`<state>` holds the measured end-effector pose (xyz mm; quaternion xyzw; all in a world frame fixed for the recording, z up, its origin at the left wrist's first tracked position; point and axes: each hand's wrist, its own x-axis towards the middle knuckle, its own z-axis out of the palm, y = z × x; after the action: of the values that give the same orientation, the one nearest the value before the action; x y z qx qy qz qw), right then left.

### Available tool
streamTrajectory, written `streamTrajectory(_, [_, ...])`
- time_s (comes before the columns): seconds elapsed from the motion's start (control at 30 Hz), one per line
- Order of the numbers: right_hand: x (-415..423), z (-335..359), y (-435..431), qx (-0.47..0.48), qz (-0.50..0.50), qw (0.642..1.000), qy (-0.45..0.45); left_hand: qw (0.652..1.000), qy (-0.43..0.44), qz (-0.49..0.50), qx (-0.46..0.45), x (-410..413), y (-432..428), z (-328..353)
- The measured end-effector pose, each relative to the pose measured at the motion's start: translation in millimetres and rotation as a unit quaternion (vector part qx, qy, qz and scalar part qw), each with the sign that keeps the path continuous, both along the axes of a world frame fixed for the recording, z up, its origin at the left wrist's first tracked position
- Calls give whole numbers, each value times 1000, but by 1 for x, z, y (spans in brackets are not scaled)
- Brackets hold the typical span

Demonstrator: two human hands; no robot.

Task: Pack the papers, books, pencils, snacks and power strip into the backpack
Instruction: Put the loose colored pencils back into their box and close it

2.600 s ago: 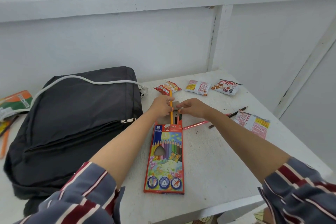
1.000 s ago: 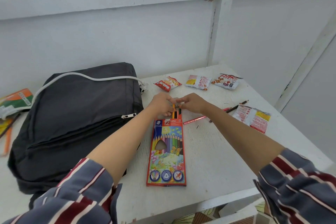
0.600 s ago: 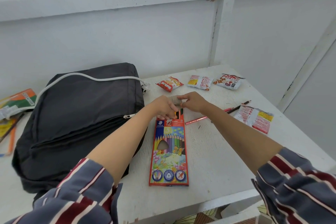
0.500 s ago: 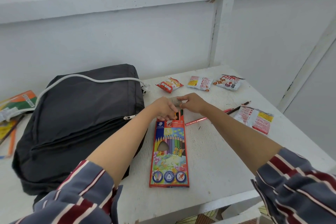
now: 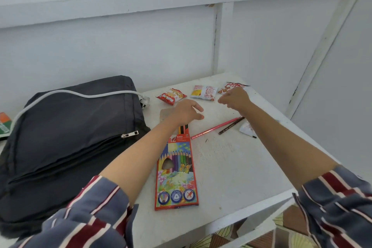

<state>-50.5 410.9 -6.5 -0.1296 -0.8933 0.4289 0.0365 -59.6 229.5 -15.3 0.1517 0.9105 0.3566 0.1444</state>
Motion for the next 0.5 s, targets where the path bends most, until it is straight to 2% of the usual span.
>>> streamTrajectory(0.13, [10, -3, 41, 28, -107, 993, -33, 998, -19, -55, 3, 8, 23, -1])
streamTrajectory(0.23, [21, -11, 67, 46, -152, 986, -48, 996, -17, -86, -34, 10, 38, -9])
streamTrajectory(0.5, [21, -32, 91, 94, -162, 977, -99, 990, -28, -125, -58, 3, 52, -19])
